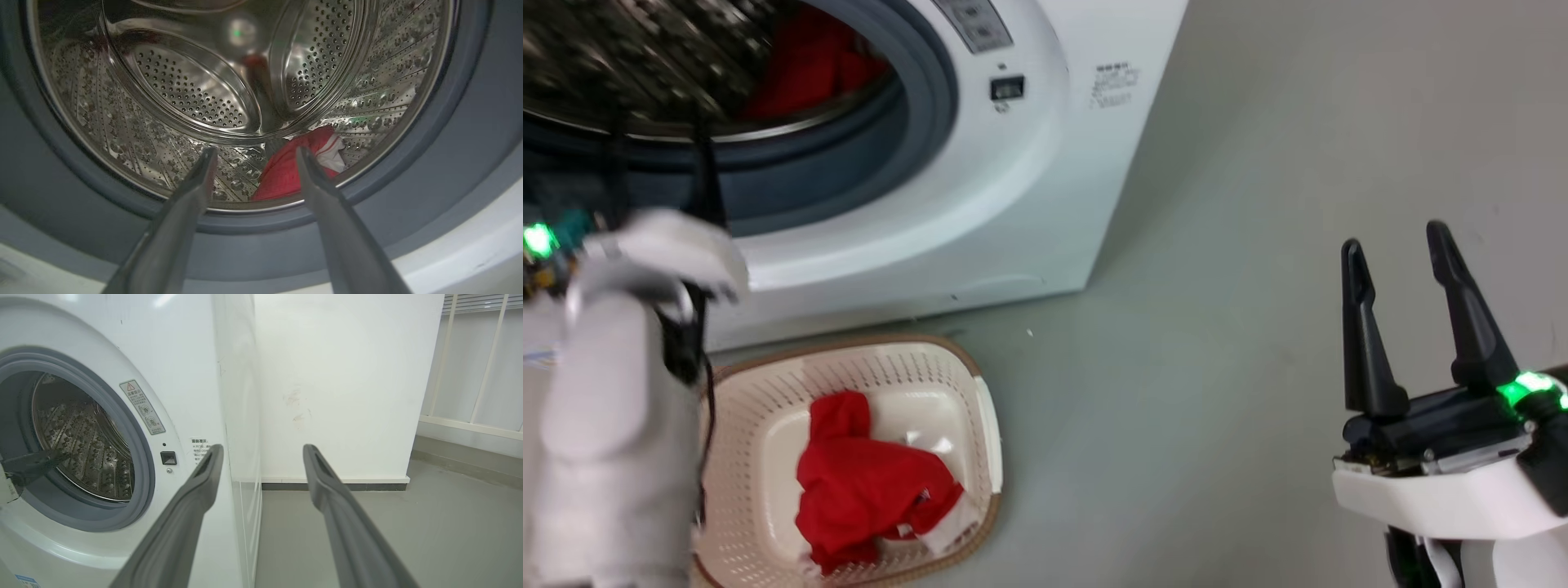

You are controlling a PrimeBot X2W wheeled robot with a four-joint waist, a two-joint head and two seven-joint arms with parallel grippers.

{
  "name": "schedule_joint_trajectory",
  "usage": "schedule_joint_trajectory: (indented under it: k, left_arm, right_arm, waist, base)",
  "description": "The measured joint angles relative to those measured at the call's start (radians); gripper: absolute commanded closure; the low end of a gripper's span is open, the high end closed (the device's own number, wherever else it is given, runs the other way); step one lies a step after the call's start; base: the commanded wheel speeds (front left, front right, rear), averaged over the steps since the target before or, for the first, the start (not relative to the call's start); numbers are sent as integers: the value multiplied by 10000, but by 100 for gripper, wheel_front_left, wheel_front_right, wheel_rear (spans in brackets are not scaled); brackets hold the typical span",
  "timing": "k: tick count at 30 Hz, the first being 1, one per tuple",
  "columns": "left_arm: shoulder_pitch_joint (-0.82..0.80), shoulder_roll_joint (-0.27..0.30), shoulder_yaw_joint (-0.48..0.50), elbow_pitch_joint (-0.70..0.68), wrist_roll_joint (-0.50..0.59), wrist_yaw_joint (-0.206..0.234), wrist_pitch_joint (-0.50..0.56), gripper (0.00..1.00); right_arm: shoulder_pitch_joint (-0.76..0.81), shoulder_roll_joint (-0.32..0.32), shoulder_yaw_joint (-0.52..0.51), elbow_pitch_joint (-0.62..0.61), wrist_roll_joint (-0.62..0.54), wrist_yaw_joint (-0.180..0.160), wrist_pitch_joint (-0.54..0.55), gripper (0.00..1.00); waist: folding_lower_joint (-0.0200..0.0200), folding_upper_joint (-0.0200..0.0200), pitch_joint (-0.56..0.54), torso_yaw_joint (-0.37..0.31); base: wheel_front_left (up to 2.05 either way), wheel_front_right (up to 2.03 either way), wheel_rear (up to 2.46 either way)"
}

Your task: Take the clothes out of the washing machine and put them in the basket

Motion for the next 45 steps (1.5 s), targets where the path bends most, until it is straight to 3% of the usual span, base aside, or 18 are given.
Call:
schedule_joint_trajectory:
  k: [15,29,37,45]
  left_arm:
    - [-5336,1634,-1344,2153,299,-437,2897,0]
    - [-8775,2600,-3942,3179,-1158,-495,7553,0]
    - [-10402,2886,-4337,3639,-1488,-481,9858,0]
    - [-10904,3033,-4531,3486,-1379,-201,10234,0]
  right_arm:
    - [-1192,-4,-105,-349,807,0,0,0]
    - [-1662,-4,-207,-700,1496,0,0,0]
    - [-1849,-2,-186,-894,1755,0,0,0]
    - [-2018,-2,-230,-997,2008,0,0,0]
  waist:
    - [0,0,2657,-1021]
    - [-1,0,4619,-1793]
    - [0,0,5469,-2008]
    - [-1,0,6168,-2117]
  base:
    - [0,0,0]
    - [0,0,0]
    - [0,0,0]
    - [0,0,0]
